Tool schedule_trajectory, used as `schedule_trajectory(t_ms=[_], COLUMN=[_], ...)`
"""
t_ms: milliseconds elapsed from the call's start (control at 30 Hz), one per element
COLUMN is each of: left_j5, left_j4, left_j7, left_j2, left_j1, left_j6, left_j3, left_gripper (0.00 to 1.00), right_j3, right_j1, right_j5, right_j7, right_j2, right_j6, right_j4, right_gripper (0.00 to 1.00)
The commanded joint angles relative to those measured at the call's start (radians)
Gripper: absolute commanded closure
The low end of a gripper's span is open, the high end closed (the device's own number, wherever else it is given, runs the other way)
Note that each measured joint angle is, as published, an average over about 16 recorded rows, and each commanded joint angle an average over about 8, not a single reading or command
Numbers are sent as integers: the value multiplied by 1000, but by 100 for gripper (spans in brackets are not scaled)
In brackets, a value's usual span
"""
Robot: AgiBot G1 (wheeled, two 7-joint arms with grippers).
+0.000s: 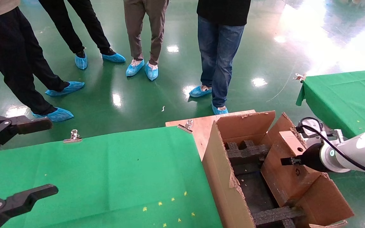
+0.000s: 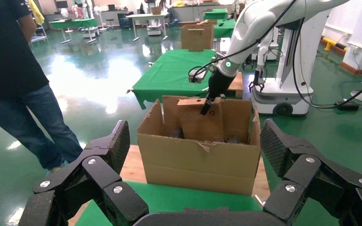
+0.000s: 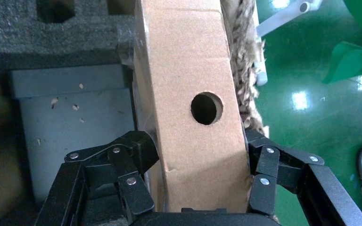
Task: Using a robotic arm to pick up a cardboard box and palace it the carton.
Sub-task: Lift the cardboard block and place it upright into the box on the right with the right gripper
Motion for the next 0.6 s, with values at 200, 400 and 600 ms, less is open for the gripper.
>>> schedule_trajectory(t_ms=[200, 400, 600], left_j5=[0, 0, 0], left_j4=[0, 0, 0], left_j7=[0, 0, 0], left_j2=[0, 0, 0], left_j1=[0, 0, 0], left_j6=[0, 0, 0], left_j3=[0, 0, 0], left_gripper=[0, 0, 0], right_j3=[-9, -20, -32], right_j1=[-19, -48, -83], right_j5=[-11, -35, -66], right_j7=[19, 48, 85], right_j2=[-11, -28, -47], right_j6=[-2, 10, 23], right_j4=[-1, -5, -10], right_gripper=[100, 100, 100])
